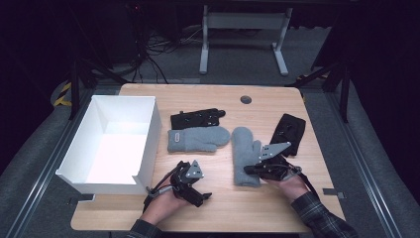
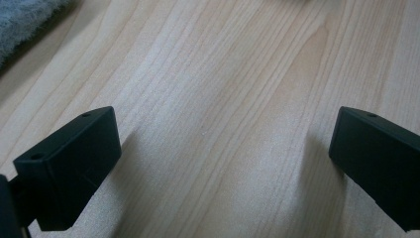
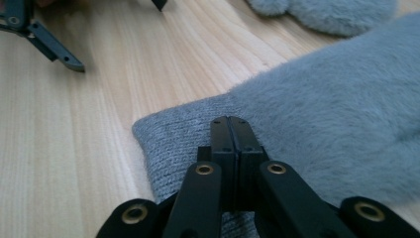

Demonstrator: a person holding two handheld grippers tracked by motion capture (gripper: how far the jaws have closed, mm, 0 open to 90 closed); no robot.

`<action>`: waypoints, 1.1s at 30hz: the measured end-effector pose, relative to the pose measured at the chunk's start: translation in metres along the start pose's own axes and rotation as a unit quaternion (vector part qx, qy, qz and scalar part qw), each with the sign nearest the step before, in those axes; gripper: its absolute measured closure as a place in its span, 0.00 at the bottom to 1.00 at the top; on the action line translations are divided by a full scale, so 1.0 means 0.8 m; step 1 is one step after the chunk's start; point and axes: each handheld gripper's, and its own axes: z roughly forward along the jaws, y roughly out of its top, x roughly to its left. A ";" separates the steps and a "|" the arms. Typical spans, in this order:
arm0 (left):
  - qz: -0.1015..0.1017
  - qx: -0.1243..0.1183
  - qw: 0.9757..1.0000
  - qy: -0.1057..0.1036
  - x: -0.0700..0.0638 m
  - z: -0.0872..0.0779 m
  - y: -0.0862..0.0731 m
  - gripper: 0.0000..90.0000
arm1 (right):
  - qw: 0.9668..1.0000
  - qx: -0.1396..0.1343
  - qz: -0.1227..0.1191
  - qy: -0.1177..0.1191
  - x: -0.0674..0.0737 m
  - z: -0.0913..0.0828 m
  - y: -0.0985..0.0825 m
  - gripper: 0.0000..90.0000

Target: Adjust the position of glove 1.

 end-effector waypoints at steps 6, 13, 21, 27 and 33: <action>0.000 0.000 1.000 0.000 0.000 0.000 0.000 0.00 | 1.000 0.002 -0.015 0.015 0.015 0.006 0.005 1.00; 0.000 0.000 1.000 0.000 0.000 0.000 0.000 0.00 | 0.999 0.004 -0.029 0.032 0.033 0.014 0.011 1.00; 0.000 0.000 1.000 0.000 0.000 0.000 0.000 0.00 | 0.999 -0.008 -0.032 0.038 0.037 0.009 0.015 1.00; -0.001 0.000 1.000 0.000 0.000 0.000 0.000 0.00 | 1.000 -0.024 -0.017 0.011 0.015 -0.006 0.015 1.00; -0.001 0.000 1.000 0.000 0.000 0.000 0.000 0.00 | 0.999 -0.027 0.010 -0.032 -0.028 -0.016 0.012 1.00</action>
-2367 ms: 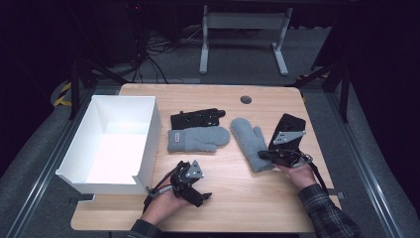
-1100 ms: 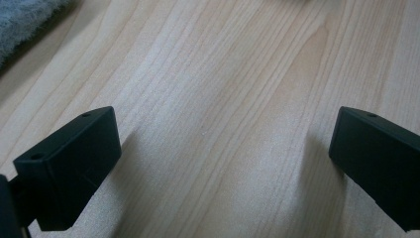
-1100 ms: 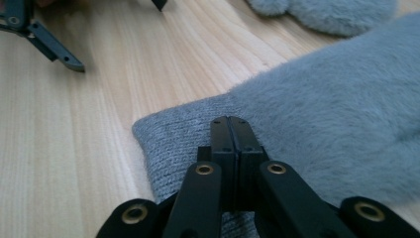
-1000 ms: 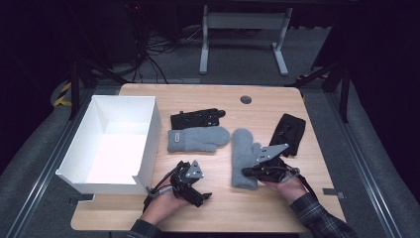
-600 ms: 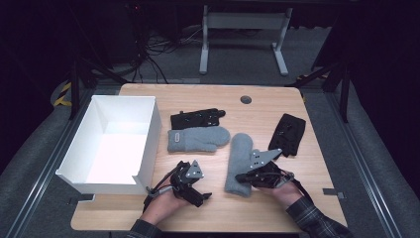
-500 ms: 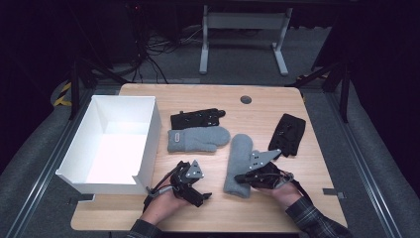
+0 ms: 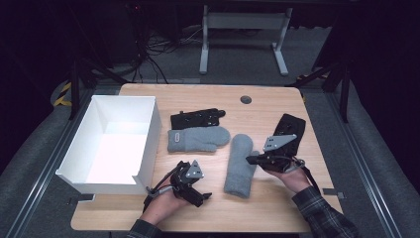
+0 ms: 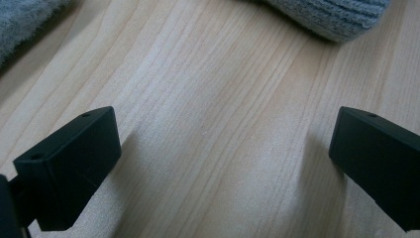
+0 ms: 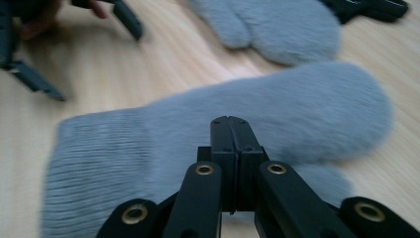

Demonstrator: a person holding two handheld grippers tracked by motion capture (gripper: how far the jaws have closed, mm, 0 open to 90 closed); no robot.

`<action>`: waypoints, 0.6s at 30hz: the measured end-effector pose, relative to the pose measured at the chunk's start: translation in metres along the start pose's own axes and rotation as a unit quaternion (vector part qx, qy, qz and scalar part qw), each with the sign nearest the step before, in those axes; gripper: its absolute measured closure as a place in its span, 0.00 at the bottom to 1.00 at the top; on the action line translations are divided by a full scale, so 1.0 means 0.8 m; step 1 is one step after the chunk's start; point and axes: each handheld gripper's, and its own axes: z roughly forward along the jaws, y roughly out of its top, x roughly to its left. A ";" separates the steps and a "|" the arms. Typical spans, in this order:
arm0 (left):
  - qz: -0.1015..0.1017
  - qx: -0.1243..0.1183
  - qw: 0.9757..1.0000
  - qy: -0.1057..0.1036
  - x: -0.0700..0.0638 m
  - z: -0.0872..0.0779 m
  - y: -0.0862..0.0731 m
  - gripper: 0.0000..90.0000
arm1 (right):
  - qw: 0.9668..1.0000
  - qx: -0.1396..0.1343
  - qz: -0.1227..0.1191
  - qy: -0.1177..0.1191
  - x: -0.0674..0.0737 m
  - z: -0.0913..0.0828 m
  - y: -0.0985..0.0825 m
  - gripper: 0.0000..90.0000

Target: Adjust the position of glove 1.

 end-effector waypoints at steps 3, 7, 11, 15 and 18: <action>0.000 0.000 1.000 0.000 0.000 0.000 0.000 0.00 | 1.000 0.003 0.007 -0.007 -0.010 0.002 -0.004 1.00; 0.000 0.000 1.000 0.000 0.000 0.000 0.000 0.00 | 1.000 0.015 0.016 -0.012 -0.021 0.010 -0.011 1.00; 0.000 0.000 1.000 0.000 0.000 0.000 0.000 0.00 | 0.999 0.036 0.015 -0.011 -0.023 0.021 -0.015 1.00; 0.000 0.000 1.000 0.000 0.000 0.000 0.000 0.00 | 0.999 0.045 0.014 -0.012 -0.018 0.020 -0.016 1.00; 0.000 0.000 1.000 0.000 0.000 0.000 0.000 0.00 | 0.999 0.047 0.013 -0.009 -0.015 0.018 -0.018 1.00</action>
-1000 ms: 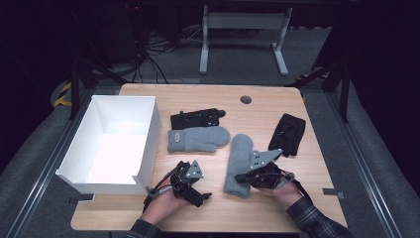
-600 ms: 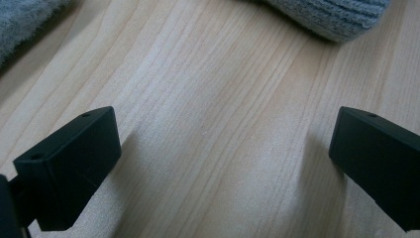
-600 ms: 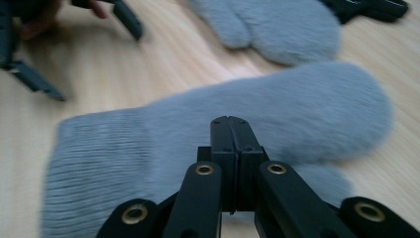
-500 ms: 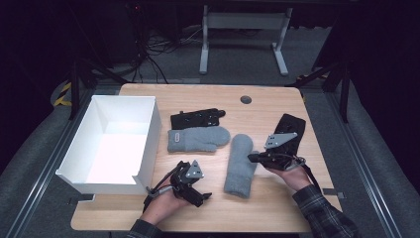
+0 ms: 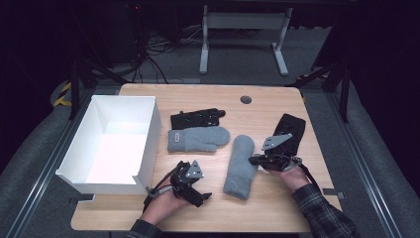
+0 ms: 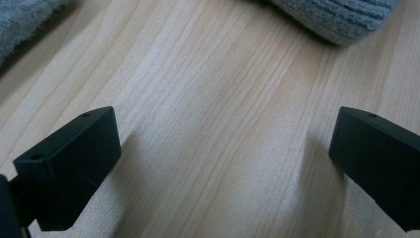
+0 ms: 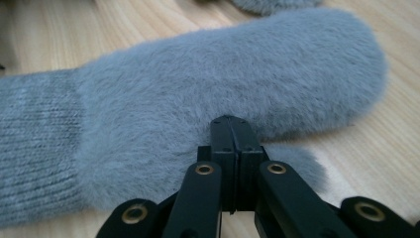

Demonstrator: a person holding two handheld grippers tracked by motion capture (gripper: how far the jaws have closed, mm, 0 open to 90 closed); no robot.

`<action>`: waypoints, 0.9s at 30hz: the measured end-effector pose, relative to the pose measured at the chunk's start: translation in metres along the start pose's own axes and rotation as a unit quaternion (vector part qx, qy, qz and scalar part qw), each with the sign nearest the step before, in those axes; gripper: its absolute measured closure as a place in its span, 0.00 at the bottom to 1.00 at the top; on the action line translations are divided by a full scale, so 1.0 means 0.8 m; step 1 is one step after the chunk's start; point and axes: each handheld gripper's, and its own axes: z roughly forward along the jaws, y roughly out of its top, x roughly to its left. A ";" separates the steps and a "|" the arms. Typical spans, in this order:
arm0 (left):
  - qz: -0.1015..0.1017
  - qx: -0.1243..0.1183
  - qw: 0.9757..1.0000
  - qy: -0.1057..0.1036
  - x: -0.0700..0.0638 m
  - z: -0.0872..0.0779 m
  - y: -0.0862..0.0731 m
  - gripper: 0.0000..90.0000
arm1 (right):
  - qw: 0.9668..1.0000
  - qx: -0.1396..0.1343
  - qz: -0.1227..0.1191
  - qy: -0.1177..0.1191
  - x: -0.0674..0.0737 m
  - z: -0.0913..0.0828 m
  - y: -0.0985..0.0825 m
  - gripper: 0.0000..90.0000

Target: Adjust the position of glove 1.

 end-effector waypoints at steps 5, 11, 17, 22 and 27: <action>0.000 0.000 1.000 0.000 0.000 0.000 0.000 0.00 | 1.000 0.005 -0.002 0.005 0.012 -0.006 -0.007 1.00; 0.000 0.000 1.000 0.000 0.000 0.000 0.000 0.00 | 1.000 0.012 -0.006 0.012 0.029 -0.015 -0.014 1.00; 0.000 0.000 1.000 0.000 0.000 0.000 0.000 0.00 | 1.000 0.013 -0.011 0.018 0.044 -0.020 -0.021 1.00; 0.000 0.001 1.000 0.000 0.000 0.000 0.000 0.00 | 0.999 0.015 -0.018 0.024 0.054 -0.023 -0.024 1.00; 0.001 0.001 1.000 0.000 0.000 0.000 0.000 0.00 | 0.999 0.016 -0.024 0.035 0.066 -0.022 -0.023 1.00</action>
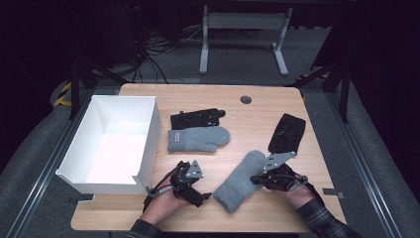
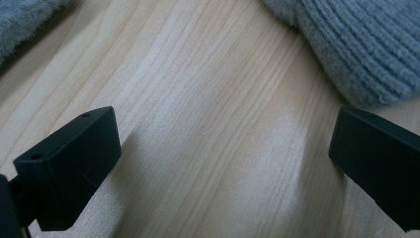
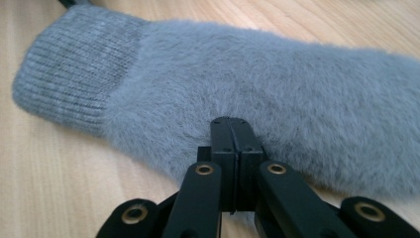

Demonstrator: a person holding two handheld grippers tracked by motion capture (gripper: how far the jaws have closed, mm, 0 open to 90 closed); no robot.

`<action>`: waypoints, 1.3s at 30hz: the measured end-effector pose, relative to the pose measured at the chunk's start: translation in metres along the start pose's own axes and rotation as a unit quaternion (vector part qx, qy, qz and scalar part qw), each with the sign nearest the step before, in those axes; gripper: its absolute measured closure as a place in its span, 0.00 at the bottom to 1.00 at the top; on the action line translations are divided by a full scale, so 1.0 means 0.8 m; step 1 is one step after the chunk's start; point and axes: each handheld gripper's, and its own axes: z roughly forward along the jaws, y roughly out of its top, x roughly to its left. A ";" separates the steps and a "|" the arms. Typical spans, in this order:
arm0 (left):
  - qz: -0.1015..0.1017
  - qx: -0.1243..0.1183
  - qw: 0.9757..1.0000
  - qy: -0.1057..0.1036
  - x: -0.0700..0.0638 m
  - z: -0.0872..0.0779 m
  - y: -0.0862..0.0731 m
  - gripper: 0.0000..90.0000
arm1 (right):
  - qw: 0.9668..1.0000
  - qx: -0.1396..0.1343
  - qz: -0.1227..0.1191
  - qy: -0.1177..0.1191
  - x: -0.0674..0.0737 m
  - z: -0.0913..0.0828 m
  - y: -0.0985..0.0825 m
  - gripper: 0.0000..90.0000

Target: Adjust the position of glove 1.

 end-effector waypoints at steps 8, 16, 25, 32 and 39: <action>0.000 0.000 1.000 0.000 0.000 0.000 0.000 0.00 | 1.000 -0.018 0.000 -0.010 -0.001 -0.008 0.001 0.94; -0.002 0.005 1.000 0.002 0.000 -0.001 0.001 0.01 | 0.997 -0.051 0.036 -0.046 -0.014 -0.031 -0.022 0.60; -0.010 0.015 1.000 0.005 -0.001 -0.007 0.002 0.03 | 0.992 -0.061 0.066 -0.086 -0.030 -0.048 -0.063 0.32; -0.027 -0.002 0.999 0.017 0.001 -0.018 0.007 0.08 | 0.992 -0.036 0.069 -0.101 -0.035 -0.044 -0.084 0.24; -0.054 -0.018 0.998 0.038 0.014 -0.029 0.022 0.28 | 0.991 -0.049 0.059 -0.113 -0.036 -0.040 -0.089 0.19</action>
